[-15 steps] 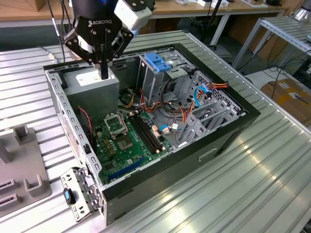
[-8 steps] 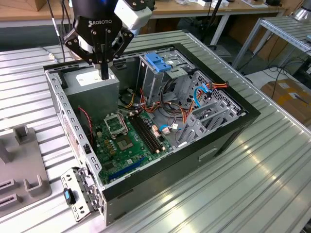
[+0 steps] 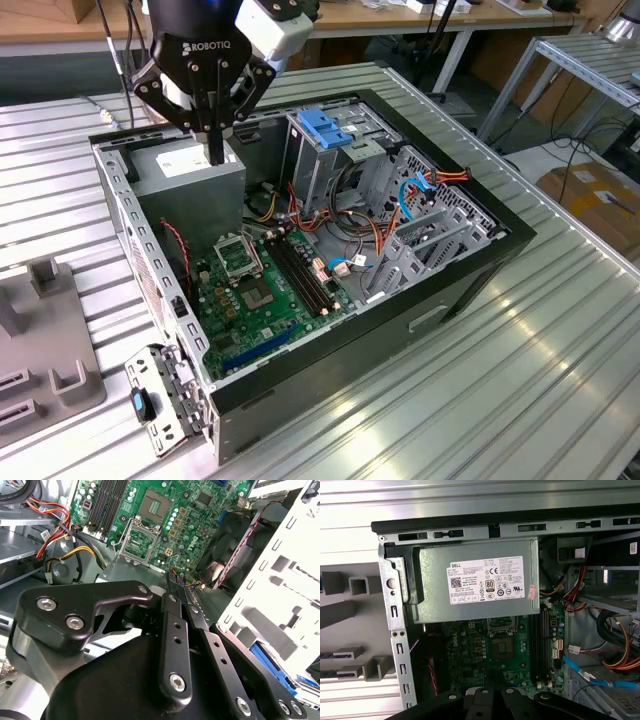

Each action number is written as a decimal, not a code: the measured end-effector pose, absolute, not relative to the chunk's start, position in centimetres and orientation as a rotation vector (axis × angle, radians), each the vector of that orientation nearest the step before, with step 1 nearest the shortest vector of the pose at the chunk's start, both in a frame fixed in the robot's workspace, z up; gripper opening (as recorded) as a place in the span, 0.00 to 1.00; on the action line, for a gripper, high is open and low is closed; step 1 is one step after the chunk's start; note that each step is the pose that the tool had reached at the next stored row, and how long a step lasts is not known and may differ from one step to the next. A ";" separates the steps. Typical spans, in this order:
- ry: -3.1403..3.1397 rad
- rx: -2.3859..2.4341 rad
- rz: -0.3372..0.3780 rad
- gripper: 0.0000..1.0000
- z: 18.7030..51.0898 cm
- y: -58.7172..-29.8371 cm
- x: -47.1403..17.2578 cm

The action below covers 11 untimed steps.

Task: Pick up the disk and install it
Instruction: 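Reach for the disk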

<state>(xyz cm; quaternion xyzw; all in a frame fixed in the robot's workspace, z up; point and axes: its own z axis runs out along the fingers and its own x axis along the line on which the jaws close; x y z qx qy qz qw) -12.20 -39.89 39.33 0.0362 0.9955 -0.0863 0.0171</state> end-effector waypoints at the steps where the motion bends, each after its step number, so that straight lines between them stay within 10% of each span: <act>1: 3.094 0.113 -0.270 0.11 39.3 -39.9 -12.2; 11: 3.092 0.112 -0.284 0.11 39.3 -39.9 -12.2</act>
